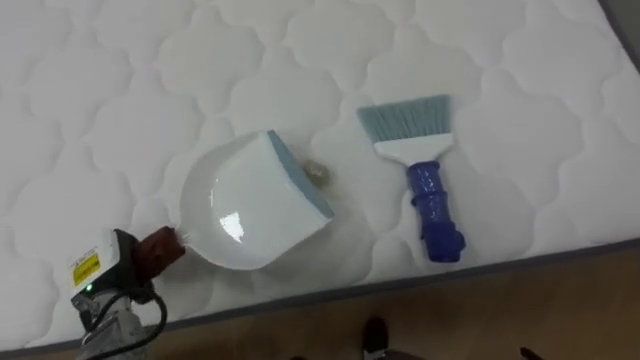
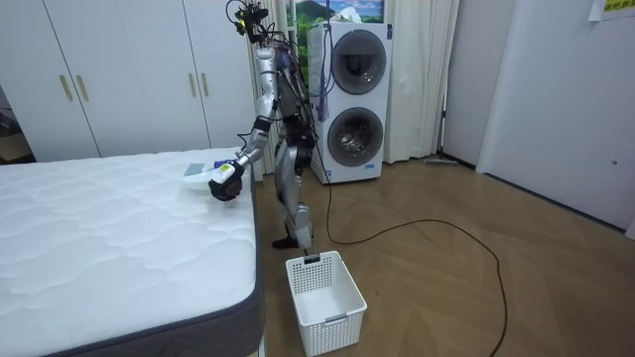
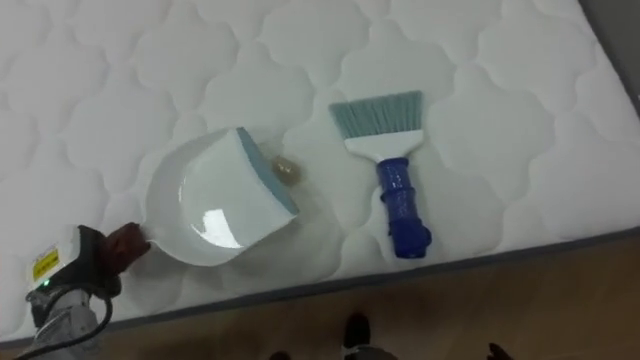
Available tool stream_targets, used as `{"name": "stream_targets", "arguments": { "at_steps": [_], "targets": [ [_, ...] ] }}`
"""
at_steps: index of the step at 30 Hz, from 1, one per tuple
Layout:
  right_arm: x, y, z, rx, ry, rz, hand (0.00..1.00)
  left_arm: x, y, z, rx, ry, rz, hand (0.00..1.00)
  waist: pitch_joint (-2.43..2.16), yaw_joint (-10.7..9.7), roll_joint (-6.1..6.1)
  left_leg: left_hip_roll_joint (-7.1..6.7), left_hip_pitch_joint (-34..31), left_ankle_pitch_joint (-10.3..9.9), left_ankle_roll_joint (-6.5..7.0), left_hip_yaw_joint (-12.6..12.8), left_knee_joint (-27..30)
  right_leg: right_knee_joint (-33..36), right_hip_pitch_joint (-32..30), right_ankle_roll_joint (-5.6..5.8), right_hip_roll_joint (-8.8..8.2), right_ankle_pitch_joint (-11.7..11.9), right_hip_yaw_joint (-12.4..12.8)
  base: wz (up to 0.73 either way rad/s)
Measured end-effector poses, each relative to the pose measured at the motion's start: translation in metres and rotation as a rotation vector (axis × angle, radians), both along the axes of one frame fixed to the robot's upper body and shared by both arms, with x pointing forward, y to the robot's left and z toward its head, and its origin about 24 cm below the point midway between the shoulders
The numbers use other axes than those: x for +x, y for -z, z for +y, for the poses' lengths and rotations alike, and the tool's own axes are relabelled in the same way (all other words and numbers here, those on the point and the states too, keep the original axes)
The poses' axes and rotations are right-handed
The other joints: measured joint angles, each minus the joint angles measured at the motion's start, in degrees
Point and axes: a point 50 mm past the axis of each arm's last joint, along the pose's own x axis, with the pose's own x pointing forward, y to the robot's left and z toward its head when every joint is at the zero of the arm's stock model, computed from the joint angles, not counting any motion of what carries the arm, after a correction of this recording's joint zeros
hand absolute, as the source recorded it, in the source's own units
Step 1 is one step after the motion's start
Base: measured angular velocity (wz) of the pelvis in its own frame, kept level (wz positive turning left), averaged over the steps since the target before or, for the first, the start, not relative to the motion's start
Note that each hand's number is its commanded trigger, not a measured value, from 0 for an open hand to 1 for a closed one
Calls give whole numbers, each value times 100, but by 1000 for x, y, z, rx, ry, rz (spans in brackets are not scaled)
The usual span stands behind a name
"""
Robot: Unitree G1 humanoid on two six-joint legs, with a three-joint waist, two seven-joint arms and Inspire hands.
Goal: Clean bed
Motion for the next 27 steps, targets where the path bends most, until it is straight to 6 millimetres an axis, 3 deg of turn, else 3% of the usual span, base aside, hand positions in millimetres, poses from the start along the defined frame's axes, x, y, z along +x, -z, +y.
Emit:
{"name": "stream_targets", "arguments": {
  "at_steps": [9, 21, 27],
  "targets": [
    [25, -19, -18, -80, 249, -144, 0, -21, 6, 7, 73, 2, -1, 100, -10, -63, -22, -3, -37, -11, -2, 114, 120, 212, -92, -13, -28, -68, 86, 0],
    [92, -68, -9, -382, 75, -385, 0, -25, 7, 7, 129, 55, -9, 100, -25, -112, -101, 25, -217, -43, -9, 172, 298, 293, -209, -44, -6, -25, 168, -2],
    [110, -86, 2, -477, -29, -479, 0, -26, 8, 7, 132, 56, -2, 100, -25, -65, -108, 34, -225, -53, -4, 176, 314, 254, -208, -38, 4, -3, 161, -1]
  ]
}}
